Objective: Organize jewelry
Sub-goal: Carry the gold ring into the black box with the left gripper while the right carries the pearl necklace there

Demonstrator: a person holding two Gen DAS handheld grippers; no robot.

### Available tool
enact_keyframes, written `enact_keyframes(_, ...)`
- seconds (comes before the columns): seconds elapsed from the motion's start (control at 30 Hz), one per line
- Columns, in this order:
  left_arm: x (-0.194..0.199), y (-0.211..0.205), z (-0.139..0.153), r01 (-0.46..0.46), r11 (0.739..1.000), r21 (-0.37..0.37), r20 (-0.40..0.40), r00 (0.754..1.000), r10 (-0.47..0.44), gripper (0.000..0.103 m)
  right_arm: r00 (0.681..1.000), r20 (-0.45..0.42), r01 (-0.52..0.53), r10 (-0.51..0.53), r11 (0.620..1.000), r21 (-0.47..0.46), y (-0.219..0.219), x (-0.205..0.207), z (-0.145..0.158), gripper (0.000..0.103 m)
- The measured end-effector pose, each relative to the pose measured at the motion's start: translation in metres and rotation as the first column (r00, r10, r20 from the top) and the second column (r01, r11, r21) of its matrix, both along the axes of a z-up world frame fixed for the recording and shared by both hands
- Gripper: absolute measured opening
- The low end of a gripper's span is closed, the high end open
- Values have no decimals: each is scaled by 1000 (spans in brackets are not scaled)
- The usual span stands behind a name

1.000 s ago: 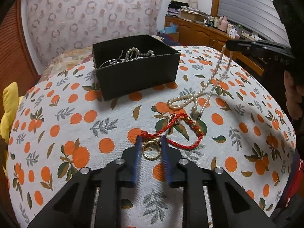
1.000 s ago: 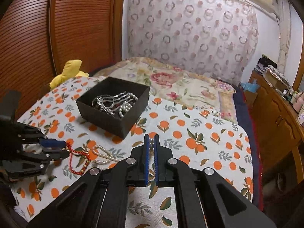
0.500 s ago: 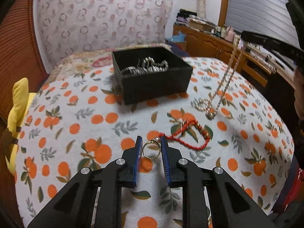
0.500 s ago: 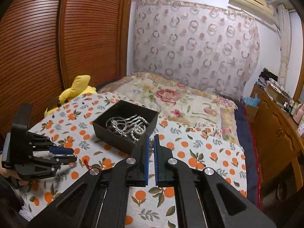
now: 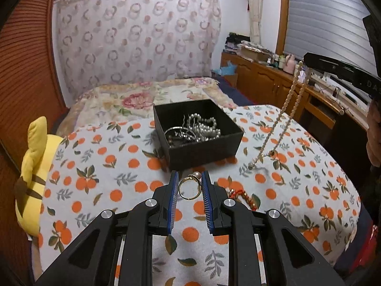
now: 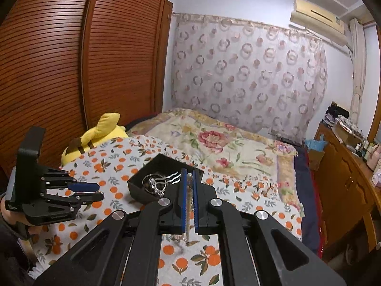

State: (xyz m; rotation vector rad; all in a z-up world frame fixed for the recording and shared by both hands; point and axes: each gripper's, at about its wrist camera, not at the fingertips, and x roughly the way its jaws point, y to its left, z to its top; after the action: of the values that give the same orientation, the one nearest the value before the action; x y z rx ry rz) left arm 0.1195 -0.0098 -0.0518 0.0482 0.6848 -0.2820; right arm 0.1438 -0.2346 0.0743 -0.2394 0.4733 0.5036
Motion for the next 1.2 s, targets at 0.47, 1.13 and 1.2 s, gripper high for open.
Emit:
enact_keyframes(0.47,33,-7,17,4,1000,1,31,1000,-4,18,998,50,-44,44,999,10,23,29,34,5)
enact_keyframes(1.13,104,-11,18,11,1000,-15,7,1000,-11,19,993,-38,-110,110,994,9,60,106,12,6)
enact_keyframes(1.2,111,-14,15,14,1000,-14,-2,1000,-14,19,987,-110,-117,116,993,-5,63,114,-15,6)
